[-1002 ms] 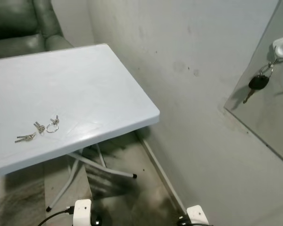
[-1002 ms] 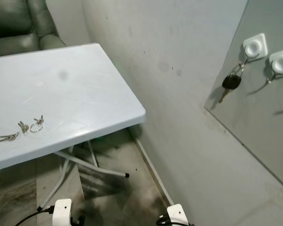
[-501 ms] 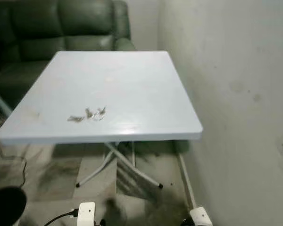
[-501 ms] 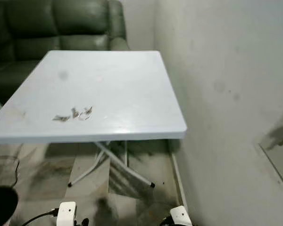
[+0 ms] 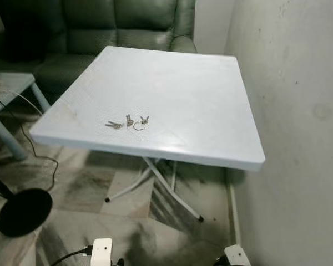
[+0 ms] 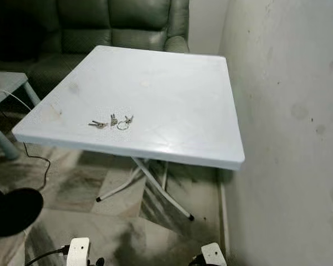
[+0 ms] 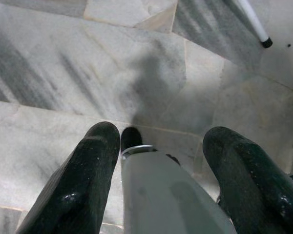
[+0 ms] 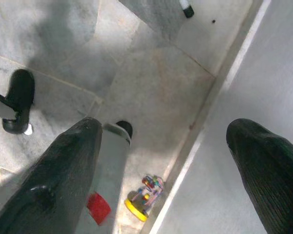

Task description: Hang keys on a hook

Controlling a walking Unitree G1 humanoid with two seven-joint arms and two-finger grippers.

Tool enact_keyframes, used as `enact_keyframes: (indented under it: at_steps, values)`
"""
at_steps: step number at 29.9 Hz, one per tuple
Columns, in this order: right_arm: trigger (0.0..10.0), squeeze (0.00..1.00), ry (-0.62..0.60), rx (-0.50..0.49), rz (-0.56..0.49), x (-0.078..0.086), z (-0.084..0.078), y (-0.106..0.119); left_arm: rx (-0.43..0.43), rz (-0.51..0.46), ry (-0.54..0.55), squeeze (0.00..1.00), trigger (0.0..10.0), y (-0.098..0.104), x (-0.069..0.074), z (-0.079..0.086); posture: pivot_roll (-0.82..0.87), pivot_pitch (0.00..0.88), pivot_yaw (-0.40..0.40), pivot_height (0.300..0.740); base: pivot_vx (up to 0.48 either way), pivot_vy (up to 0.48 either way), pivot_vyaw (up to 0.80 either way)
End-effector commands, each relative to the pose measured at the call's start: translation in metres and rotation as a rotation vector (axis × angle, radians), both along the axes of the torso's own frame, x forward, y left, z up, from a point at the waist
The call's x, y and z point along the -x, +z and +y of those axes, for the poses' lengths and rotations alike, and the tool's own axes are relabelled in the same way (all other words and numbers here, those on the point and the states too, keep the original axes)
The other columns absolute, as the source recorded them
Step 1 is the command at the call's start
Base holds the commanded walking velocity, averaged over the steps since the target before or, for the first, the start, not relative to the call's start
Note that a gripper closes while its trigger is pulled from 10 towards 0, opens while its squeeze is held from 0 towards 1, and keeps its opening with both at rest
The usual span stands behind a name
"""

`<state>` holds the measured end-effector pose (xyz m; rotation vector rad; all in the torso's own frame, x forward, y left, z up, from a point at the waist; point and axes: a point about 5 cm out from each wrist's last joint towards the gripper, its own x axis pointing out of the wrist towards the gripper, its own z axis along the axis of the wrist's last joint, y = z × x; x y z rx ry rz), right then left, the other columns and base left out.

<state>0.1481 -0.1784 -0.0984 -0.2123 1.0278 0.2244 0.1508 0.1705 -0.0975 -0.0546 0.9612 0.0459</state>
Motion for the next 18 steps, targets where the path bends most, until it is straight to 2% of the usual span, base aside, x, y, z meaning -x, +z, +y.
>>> enact_keyframes:
  at_steps: [1, 9, 18]
  values:
    - [10.0, 0.00, 0.000, -0.015, -0.003, -0.0024, 0.0042, 0.0005, -0.007, 0.005, 0.007, 0.00, 10.0, 0.0000, 0.0003, 0.0034, -0.08, 0.000, -0.023, 0.740, 0.000, 0.289, 0.00]
    - [10.0, 0.00, -0.007, -0.016, 0.000, -0.0017, 0.0036, 0.0002, 0.001, 0.005, 0.018, 0.00, 10.0, 0.0000, 0.0005, 0.0041, -0.08, 0.000, -0.023, 0.740, 0.000, 0.354, 0.00]
    - [10.0, 0.00, -0.011, -0.021, -0.003, -0.0028, 0.0040, 0.0007, 0.007, 0.005, 0.033, 0.00, 10.0, 0.0000, 0.0007, 0.0050, -0.08, 0.000, -0.026, 0.740, 0.000, 0.442, 0.00]
